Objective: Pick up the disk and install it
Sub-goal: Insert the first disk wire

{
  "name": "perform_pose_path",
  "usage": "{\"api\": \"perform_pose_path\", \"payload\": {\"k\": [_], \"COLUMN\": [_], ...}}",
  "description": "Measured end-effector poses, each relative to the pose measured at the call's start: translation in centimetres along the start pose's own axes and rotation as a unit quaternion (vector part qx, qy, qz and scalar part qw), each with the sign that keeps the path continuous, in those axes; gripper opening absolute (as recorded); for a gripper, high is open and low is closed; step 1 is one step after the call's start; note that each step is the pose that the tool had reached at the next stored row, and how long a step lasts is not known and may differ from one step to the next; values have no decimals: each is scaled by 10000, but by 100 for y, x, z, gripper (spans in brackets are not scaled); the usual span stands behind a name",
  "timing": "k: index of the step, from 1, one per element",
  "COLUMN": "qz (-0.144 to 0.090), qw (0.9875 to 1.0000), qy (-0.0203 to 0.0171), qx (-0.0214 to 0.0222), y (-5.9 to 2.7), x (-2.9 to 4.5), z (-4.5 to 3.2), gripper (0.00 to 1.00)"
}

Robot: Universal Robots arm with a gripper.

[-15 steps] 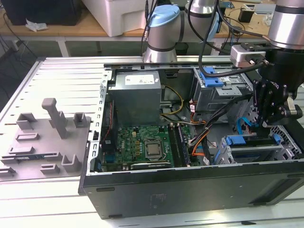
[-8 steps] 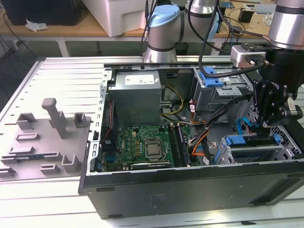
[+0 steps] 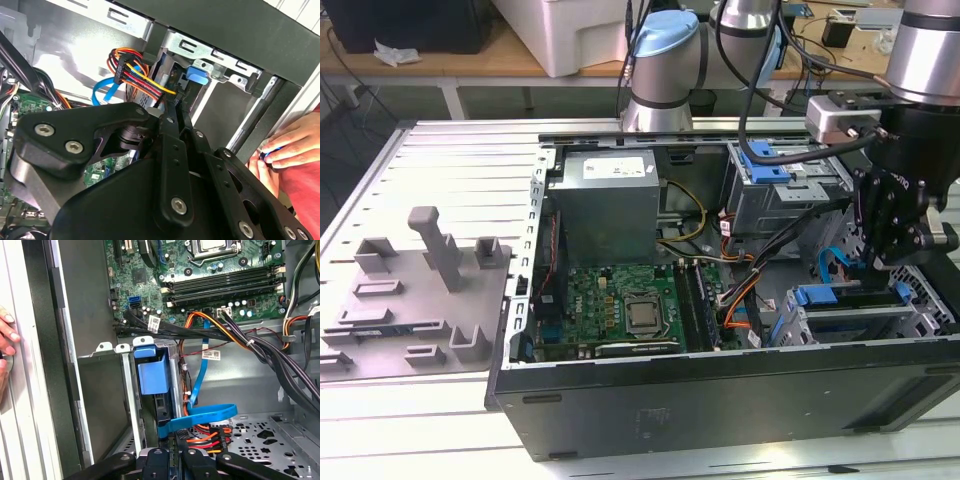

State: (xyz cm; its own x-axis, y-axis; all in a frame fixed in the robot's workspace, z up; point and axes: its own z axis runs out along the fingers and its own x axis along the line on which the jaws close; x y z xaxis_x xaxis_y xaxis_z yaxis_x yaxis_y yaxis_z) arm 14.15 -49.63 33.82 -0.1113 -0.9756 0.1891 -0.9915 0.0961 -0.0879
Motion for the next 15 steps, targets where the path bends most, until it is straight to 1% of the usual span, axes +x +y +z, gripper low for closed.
{"api": "perform_pose_path", "payload": {"k": [15], "qz": [1], "qw": [10000], "qy": [-1], "qx": [0], "y": [8], "x": [14], "z": [2], "gripper": [17]}}
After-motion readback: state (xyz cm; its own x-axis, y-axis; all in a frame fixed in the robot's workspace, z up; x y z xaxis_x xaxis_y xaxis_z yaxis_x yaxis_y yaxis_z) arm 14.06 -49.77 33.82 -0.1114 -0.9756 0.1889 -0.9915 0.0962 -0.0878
